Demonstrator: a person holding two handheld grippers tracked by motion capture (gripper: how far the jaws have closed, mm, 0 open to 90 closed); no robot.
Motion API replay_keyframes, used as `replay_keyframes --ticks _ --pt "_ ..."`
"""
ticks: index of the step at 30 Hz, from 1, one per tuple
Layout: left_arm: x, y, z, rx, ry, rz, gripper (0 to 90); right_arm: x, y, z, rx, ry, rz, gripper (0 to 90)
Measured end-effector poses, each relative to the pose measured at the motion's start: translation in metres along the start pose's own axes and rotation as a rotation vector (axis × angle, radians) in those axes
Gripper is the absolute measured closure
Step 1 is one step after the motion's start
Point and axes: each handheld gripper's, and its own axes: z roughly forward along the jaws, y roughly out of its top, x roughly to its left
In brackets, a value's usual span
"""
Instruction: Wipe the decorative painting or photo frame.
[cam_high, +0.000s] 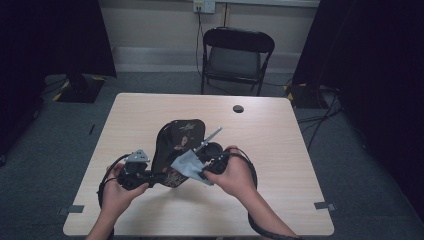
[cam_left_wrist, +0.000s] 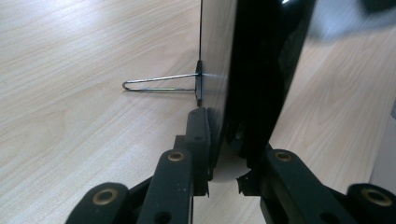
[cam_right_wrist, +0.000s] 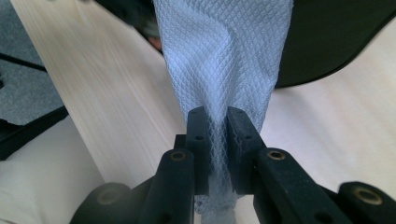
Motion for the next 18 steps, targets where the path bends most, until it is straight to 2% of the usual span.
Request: replay_keyframes --ticks 1,2,3,5,9,14,18 --pt "0.000 0.000 0.000 0.002 0.002 0.004 78.3 0.000 0.004 -0.009 -0.012 -0.005 -0.001 81.1" --pt "0.000 0.000 0.000 0.002 0.002 0.004 78.2 0.000 0.004 -0.009 -0.012 -0.005 -0.001 81.1" --pt "-0.001 0.000 0.000 0.003 0.002 0.003 78.3 0.000 0.011 -0.022 -0.034 -0.006 -0.003 81.1" --pt "-0.001 0.000 0.000 0.002 0.002 0.001 78.3 0.001 0.020 -0.035 -0.048 -0.028 -0.025 81.1" --pt "-0.001 0.000 0.000 0.000 0.001 -0.001 78.3 0.008 0.037 -0.056 -0.083 -0.042 -0.050 81.0" --pt "-0.001 0.000 0.000 0.002 0.002 0.002 78.3 0.015 0.055 -0.069 -0.112 -0.058 -0.075 81.0" --pt "-0.001 0.000 0.000 0.001 0.001 0.004 78.3 0.017 0.061 -0.068 -0.109 -0.073 -0.083 81.0"
